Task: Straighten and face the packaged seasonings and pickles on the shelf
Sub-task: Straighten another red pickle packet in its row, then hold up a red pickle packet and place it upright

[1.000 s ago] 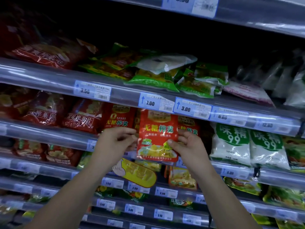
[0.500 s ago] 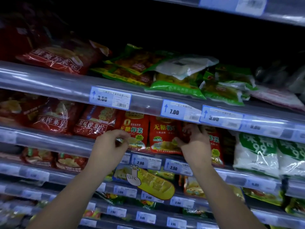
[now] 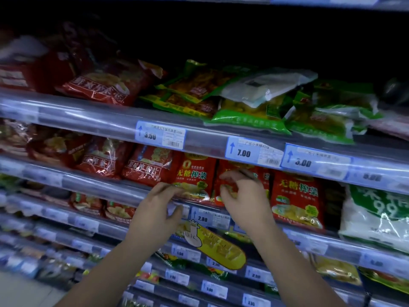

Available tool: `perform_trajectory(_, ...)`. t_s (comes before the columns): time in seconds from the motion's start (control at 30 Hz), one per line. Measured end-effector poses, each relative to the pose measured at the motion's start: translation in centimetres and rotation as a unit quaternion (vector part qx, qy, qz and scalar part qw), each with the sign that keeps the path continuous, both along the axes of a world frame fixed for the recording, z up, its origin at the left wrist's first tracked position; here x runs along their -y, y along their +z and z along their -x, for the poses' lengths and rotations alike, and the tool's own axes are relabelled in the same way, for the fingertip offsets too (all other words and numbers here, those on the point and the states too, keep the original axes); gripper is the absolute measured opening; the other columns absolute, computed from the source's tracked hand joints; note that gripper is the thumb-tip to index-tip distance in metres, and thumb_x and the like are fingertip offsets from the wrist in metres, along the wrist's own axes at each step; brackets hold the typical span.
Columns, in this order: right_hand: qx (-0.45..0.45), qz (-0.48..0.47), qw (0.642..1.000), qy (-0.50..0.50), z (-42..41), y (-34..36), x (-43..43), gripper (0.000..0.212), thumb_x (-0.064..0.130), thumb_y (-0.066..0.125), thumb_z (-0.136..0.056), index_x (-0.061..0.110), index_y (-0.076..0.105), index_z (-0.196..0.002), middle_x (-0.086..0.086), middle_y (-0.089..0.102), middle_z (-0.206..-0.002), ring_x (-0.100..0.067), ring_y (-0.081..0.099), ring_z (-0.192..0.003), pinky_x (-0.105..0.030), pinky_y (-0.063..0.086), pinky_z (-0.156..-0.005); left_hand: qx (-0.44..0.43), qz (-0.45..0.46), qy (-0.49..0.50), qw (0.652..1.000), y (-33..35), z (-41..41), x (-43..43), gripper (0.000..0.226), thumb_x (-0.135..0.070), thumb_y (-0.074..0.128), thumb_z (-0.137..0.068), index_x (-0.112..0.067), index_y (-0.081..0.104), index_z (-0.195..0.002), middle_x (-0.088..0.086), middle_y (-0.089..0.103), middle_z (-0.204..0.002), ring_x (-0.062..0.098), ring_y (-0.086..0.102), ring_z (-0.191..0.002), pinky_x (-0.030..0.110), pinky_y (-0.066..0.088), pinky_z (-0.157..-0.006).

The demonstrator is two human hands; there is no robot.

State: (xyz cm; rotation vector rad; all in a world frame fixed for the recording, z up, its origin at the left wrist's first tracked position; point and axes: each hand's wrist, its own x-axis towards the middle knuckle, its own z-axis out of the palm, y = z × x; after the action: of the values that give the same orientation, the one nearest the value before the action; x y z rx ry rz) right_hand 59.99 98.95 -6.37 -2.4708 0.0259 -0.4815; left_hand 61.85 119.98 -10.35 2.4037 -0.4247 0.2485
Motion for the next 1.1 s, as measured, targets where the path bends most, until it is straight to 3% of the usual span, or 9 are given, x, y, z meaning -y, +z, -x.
perform_trajectory(0.27,-0.112,-0.164,0.98,-0.015,-3.6,1.0,-3.4,0.05,0.012,0.061,-0.094,0.009,0.05,-0.143,-0.009,0.062,-0.127,-0.014,0.061,-0.086,-0.02,0.049,-0.07,-0.029,-0.039,0.057,0.997,0.4,-0.3,-2.1,0.048,-0.027,0.062,-0.097,-0.023,0.05,-0.143,-0.004,0.051,-0.141,0.01,0.06,-0.066,0.032,0.047,-0.072)
perform_trajectory(0.33,-0.115,-0.176,0.977,-0.034,-3.8,1.2,-3.9,0.045,0.014,0.063,-0.093,0.007,0.055,-0.136,-0.011,0.067,-0.11,-0.012,0.061,-0.072,-0.022,0.051,-0.058,-0.023,-0.042,0.049,0.998,0.4,-0.4,-2.3,0.046,-0.025,0.062,-0.096,-0.022,0.052,-0.141,-0.006,0.051,-0.141,0.015,0.058,-0.074,0.029,0.046,-0.075)
perform_trajectory(0.47,-0.129,-0.25,0.955,-0.094,-4.6,1.8,-5.3,0.038,0.03,0.073,-0.09,0.0,0.065,-0.112,-0.018,0.071,-0.108,-0.026,0.07,-0.086,-0.04,0.058,-0.083,-0.003,-0.04,0.011,0.999,0.3,-1.4,-3.7,0.04,-0.025,0.063,-0.093,-0.032,0.058,-0.132,-0.013,0.057,-0.126,0.012,0.063,-0.092,0.028,0.054,-0.073)
perform_trajectory(0.63,-0.061,-0.278,0.952,-0.117,-6.1,1.8,-6.7,0.027,0.022,0.068,-0.095,0.006,0.067,-0.117,-0.012,0.069,-0.127,-0.031,0.062,-0.119,-0.027,0.043,-0.094,-0.028,0.013,-0.054,0.998,0.1,-3.1,-5.8,0.033,-0.028,0.064,-0.094,-0.038,0.062,-0.125,-0.02,0.058,-0.107,0.004,0.063,-0.087,0.025,0.057,-0.072)
perform_trajectory(0.77,0.008,-0.445,0.881,-0.164,-5.6,1.7,-5.3,0.013,0.02,0.067,-0.094,0.021,0.058,-0.103,0.004,0.068,-0.104,-0.025,0.064,-0.097,-0.034,0.051,-0.083,-0.086,0.093,-0.094,0.987,0.3,-5.1,-7.7,0.027,-0.027,0.063,-0.095,-0.036,0.066,-0.121,-0.017,0.066,-0.104,0.002,0.065,-0.088,0.016,0.054,-0.072)
perform_trajectory(0.87,0.058,-0.515,0.837,-0.175,-4.4,1.7,-4.6,0.028,0.011,0.076,-0.084,0.022,0.068,-0.108,-0.001,0.075,-0.106,-0.029,0.071,-0.103,-0.045,0.055,-0.088,-0.119,0.21,-0.107,0.965,1.3,-6.1,-8.2,0.017,-0.026,0.061,-0.097,-0.028,0.068,-0.112,-0.004,0.074,-0.098,0.008,0.072,-0.082,0.035,0.062,-0.076)
perform_trajectory(0.97,0.023,-0.583,0.795,-0.165,-2.2,1.0,-5.9,0.019,-0.002,0.066,-0.091,0.008,0.067,-0.107,-0.011,0.076,-0.089,-0.023,0.075,-0.07,-0.035,0.06,-0.06,-0.217,0.304,-0.127,0.919,2.5,-6.5,-7.2,0.032,-0.045,0.071,-0.086,-0.024,0.067,-0.11,0.002,0.074,-0.102,0.015,0.073,-0.086,0.045,0.06,-0.086)
perform_trajectory(1.03,-0.009,-0.6,0.788,-0.136,-1.1,0.0,-7.3,0.024,0.002,0.064,-0.093,0.001,0.061,-0.116,-0.021,0.076,-0.099,-0.032,0.076,-0.082,-0.043,0.062,-0.07,-0.287,0.298,-0.156,0.897,2.9,-6.7,-6.5,0.063,-0.062,0.077,-0.071,-0.023,0.066,-0.119,-0.003,0.074,-0.112,0.014,0.072,-0.1,0.042,0.056,-0.094)
perform_trajectory(1.1,-0.027,-0.598,0.794,-0.107,-0.3,-0.6,-8.7,0.029,0.009,0.065,-0.093,0.0,0.059,-0.121,-0.026,0.074,-0.112,-0.043,0.073,-0.101,-0.053,0.062,-0.081,-0.328,0.316,-0.199,0.868,2.9,-6.7,-6.0,0.051,-0.045,0.084,-0.074,-0.018,0.071,-0.115,0.002,0.078,-0.11,0.021,0.075,-0.099,0.045,0.057,-0.093)
